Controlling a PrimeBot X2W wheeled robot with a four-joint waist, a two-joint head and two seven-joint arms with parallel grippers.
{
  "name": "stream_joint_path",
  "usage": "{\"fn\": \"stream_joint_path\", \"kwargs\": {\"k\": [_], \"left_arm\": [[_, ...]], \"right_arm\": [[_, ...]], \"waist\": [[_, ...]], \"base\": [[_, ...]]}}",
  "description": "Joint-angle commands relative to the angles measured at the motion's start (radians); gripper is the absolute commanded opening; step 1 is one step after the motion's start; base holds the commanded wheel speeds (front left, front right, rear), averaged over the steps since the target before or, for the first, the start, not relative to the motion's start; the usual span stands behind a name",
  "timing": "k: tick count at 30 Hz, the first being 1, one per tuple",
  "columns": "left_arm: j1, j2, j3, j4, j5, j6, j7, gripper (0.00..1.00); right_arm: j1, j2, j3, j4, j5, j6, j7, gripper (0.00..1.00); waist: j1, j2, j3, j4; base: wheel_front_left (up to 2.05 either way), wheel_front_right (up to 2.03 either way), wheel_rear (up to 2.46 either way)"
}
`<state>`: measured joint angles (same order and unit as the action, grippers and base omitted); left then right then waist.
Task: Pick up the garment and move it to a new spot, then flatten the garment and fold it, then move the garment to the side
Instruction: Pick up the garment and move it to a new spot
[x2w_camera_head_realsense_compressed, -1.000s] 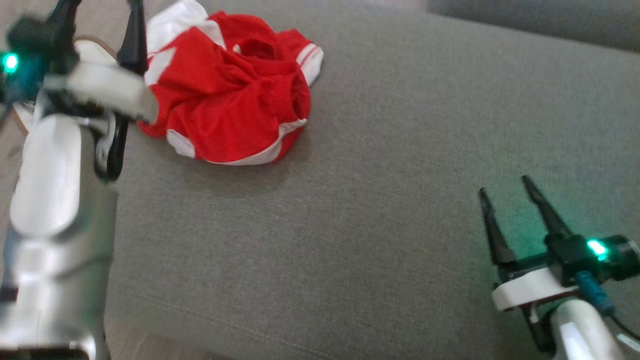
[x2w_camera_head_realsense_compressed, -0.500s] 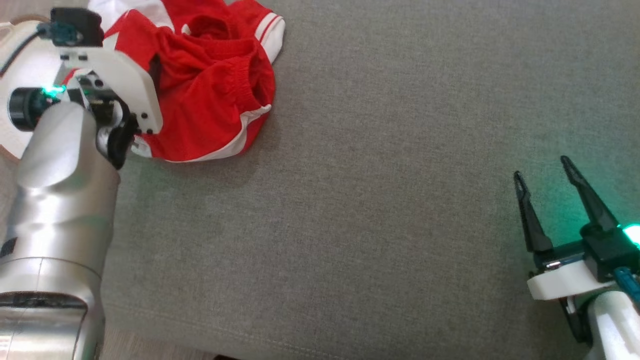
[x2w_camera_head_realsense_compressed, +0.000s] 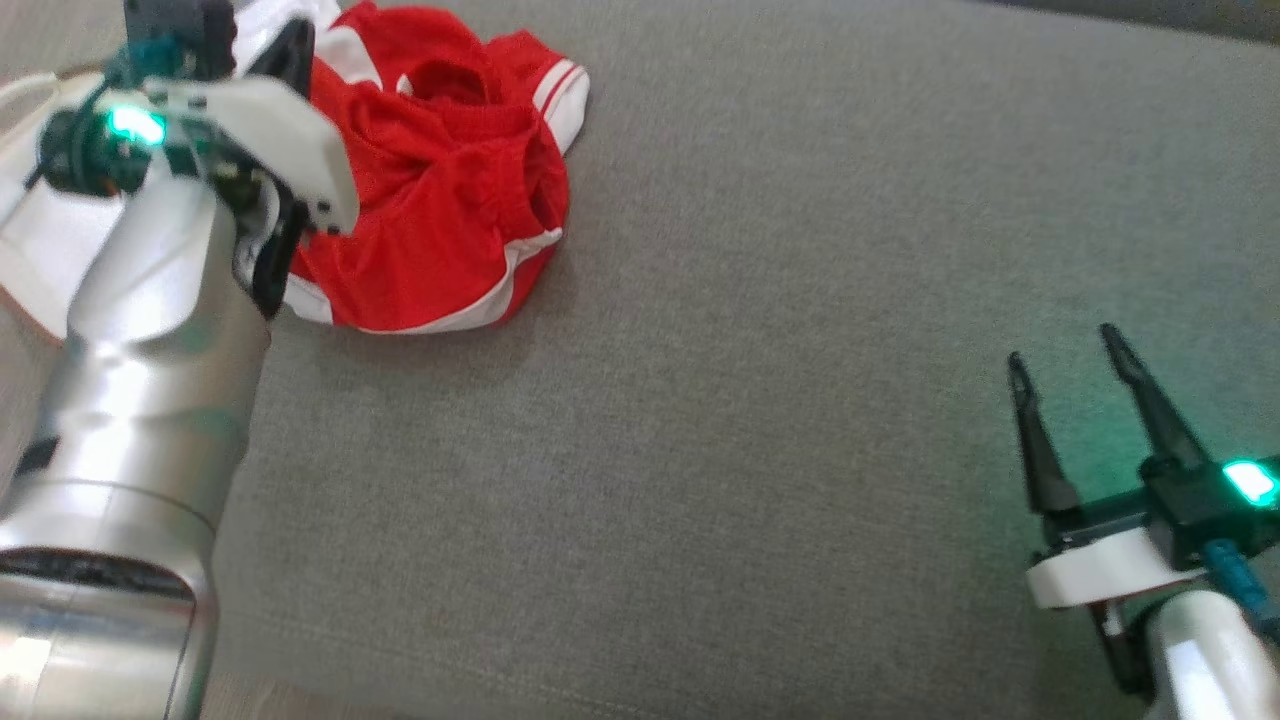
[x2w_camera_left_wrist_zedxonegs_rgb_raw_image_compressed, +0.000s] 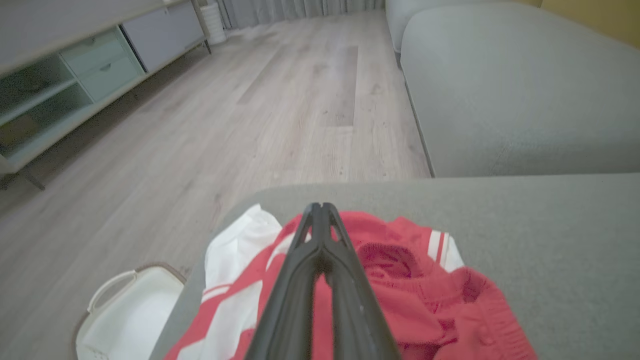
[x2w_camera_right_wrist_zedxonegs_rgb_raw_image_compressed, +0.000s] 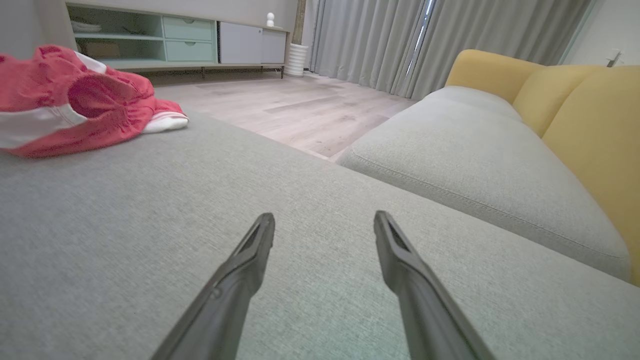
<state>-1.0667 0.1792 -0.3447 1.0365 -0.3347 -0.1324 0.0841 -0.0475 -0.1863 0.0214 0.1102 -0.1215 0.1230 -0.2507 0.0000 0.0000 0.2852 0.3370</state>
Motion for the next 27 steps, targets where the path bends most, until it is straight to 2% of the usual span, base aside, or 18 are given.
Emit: {"fn": "stream_joint_path", "kwargs": {"k": [1,9,14,16,20,27], "left_arm": [[-0.066,0.056,-0.005,-0.045,-0.015,0.002,-0.017,0.00],[-0.129,0.126,-0.128,-0.111,-0.081,0.002,0.012,0.00],[-0.131,0.183,-0.158,-0.100,-0.111,0.004,0.059,0.00],[-0.126,0.200,-0.157,-0.081,-0.111,0.014,0.068,1.00],[-0.116,0.211,-0.147,-0.048,-0.122,0.039,0.077,1.00],[-0.062,0.160,-0.127,0.055,-0.171,0.070,0.114,1.00]], "right_arm": [[-0.002,0.015,0.028,-0.021,0.009,0.008,-0.011,1.00],[0.007,0.092,0.046,0.010,0.024,0.008,-0.011,1.00],[0.016,0.111,0.048,0.003,0.022,0.008,-0.011,1.00],[0.016,0.112,0.044,-0.004,0.019,0.008,-0.011,1.00],[0.004,0.073,0.031,-0.030,0.007,0.008,-0.011,1.00],[-0.017,-0.014,-0.020,-0.109,-0.010,0.008,-0.011,1.00]], "waist": [[0.0000,0.0000,-0.053,-0.023],[0.0000,0.0000,-0.159,-0.109],[0.0000,0.0000,-0.134,-0.135],[0.0000,0.0000,-0.104,-0.135],[0.0000,0.0000,-0.019,-0.114],[0.0000,0.0000,0.117,-0.059]], "base": [[0.00,0.00,0.00],[0.00,0.00,0.00],[0.00,0.00,0.00],[0.00,0.00,0.00],[0.00,0.00,0.00],[0.00,0.00,0.00]]}}
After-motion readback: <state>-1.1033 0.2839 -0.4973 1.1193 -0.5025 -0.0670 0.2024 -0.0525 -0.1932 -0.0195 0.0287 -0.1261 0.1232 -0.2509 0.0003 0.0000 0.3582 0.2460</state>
